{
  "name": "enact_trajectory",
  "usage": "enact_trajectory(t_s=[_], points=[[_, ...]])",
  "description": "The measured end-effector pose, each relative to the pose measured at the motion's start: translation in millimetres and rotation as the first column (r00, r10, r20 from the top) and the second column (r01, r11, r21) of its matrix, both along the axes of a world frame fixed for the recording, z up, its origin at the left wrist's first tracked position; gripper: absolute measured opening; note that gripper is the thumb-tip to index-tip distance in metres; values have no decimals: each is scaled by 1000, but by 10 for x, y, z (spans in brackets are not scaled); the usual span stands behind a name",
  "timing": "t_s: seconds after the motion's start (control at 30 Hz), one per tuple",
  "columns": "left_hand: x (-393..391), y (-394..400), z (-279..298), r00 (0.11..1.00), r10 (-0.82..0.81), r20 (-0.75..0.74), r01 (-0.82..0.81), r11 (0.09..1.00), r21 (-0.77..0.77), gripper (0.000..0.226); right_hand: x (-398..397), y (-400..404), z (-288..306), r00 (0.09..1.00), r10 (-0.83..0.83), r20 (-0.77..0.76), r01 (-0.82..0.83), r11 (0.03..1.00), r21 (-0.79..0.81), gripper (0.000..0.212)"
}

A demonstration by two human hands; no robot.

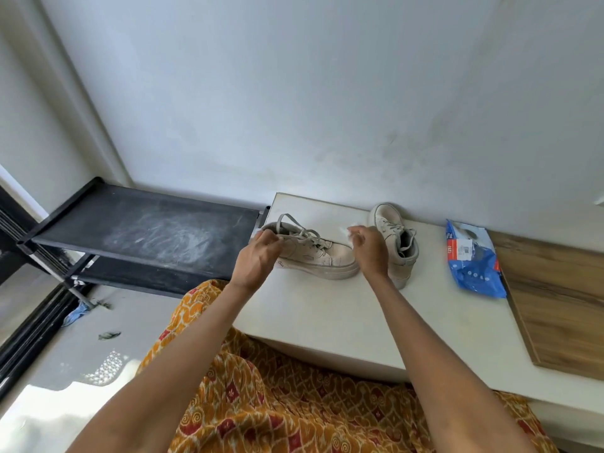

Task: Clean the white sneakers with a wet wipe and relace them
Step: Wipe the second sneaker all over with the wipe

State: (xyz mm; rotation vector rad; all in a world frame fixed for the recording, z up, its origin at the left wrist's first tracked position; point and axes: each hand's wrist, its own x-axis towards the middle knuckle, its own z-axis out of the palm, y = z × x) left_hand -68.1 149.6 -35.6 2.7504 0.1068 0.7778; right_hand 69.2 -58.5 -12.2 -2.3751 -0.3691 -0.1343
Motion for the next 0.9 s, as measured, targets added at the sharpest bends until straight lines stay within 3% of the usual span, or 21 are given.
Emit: enact_trajectory(t_s=[0.07,0.2,0.3,0.43,0.5,0.63,0.7,0.77,0.9], points=[[39,-17,21,999,36,-11,-36,999,-22,8,12,10,-55,981,190,-43,-195,952,-235,29],[89,-13,99,998,59,-28,-58,997,49,11,-47,-3,-130,931,364,-26,-332,816,-473,38],[104,-34,148,998,63,-23,-62,996,66,11,-33,-165,-86,901,434,24,-365,785,-500,37],[83,-67,148,996,85,0,-84,994,65,14,55,-282,-31,939,337,72,-232,771,-594,41],[92,-69,135,996,93,-1,-93,993,69,14,-29,-162,-30,915,399,62,-284,744,-605,42],[141,-57,104,994,103,-24,-101,992,73,12,-271,-131,-95,852,521,54,-445,774,-451,47],[149,-63,93,994,104,-28,-102,992,73,10,-230,-275,-74,886,462,44,-413,826,-384,49],[146,-72,89,993,111,-28,-109,991,73,11,-125,-383,-29,923,386,8,-348,841,-414,50],[138,-85,58,990,137,-41,-134,988,69,13,-153,-272,28,904,413,-108,-402,738,-542,48]])
